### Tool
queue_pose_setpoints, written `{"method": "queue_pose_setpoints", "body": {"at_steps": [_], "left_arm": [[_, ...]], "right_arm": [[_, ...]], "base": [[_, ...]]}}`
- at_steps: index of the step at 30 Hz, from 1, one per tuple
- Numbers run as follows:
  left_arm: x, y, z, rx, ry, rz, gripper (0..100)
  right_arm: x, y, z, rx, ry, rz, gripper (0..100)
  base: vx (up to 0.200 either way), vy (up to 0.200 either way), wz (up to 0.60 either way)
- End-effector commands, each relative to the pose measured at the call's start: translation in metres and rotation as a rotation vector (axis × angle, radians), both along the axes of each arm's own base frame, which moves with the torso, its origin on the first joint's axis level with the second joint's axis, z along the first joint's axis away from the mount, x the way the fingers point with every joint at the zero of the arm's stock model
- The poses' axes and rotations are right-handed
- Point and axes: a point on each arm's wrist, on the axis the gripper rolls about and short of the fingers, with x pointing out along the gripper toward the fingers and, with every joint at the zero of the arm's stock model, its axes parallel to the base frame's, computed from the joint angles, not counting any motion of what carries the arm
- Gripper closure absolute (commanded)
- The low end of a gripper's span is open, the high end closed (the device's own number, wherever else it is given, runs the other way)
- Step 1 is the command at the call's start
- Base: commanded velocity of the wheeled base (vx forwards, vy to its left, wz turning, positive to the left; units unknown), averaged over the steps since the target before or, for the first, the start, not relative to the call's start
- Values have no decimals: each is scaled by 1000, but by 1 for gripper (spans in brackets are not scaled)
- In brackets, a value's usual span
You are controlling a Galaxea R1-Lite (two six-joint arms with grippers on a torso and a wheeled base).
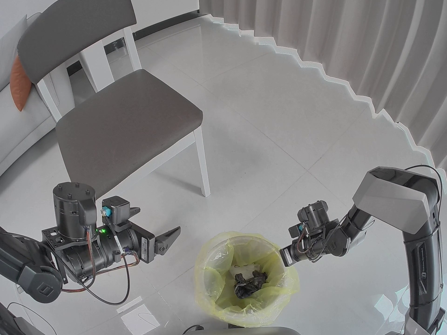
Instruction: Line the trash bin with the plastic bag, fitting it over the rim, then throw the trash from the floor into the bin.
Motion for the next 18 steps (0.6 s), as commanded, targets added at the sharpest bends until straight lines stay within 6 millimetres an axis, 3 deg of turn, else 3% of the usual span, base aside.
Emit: {"method": "queue_pose_setpoints", "body": {"at_steps": [1, 5, 6, 13, 18], "left_arm": [[3, -2, -2, 2, 2, -2, 0], [4, -4, -1, -8, -14, -6, 0], [4, -4, -2, -9, -15, -6, 0], [3, -4, -6, -2, 2, -10, 0], [15, -8, -23, 17, 65, -4, 0]], "right_arm": [[2, 1, -5, -3, 4, 5, 100], [1, -2, -4, -13, -4, 12, 100], [0, -3, -5, -22, -5, 23, 0], [-6, -13, 14, -22, -26, 12, 0], [-25, -36, 48, -28, -61, -14, 0]], "base": [[0, 0, 0], [0, 0, 0], [0, 0, 0], [0, 0, 0], [0, 0, 0]]}}
